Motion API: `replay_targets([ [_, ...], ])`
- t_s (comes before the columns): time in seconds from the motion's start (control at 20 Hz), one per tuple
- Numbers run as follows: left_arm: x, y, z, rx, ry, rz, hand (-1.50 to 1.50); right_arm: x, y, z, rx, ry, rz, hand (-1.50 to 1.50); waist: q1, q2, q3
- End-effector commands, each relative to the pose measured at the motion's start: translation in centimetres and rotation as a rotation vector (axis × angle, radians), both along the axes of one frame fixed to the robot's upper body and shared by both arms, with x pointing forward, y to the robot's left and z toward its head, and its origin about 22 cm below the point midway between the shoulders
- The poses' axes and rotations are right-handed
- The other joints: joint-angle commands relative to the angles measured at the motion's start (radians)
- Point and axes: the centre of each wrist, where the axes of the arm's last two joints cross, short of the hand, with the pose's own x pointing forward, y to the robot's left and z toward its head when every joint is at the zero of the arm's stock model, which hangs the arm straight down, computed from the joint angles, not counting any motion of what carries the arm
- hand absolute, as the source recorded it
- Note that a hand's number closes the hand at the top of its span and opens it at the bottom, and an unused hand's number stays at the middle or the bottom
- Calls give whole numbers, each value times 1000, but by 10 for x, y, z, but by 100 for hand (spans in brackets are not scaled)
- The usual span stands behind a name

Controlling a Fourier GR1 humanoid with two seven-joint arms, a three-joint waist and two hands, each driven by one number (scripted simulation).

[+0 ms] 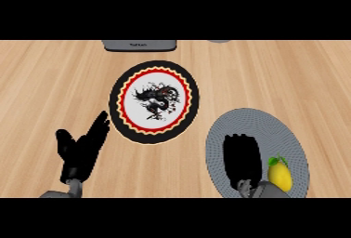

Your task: Pick the squash from the placemat and place it in the plate

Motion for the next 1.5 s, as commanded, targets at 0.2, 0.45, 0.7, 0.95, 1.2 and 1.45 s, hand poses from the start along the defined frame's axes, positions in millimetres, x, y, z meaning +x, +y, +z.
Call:
replay_targets([
  [0.2, -4, -8, -5, -1, 49, -9, 0, -4, 5, -13, -92, -22, 19, 150, -1, 7, -4],
  [0.45, 1, -6, -6, -1, 59, -3, 0, -21, 55, 21, 147, -212, 160, 150, 1, 8, -3],
  [0.7, 6, -14, 3, -11, 14, -74, 0, -79, 110, 47, 581, -240, 356, 150, 86, 18, 4],
  [0.95, 2, -16, -5, -6, 36, -84, 0, -103, 124, 59, 786, -474, 394, 150, 80, 3, -2],
  [1.2, 6, -4, 1, 10, 36, -65, 0, -100, 128, 62, 950, -612, 280, 150, 71, 4, -3],
  [1.45, 3, -15, -5, -2, 41, -52, 0, -98, 128, 56, 1087, -664, 154, 150, 51, 7, -4],
])
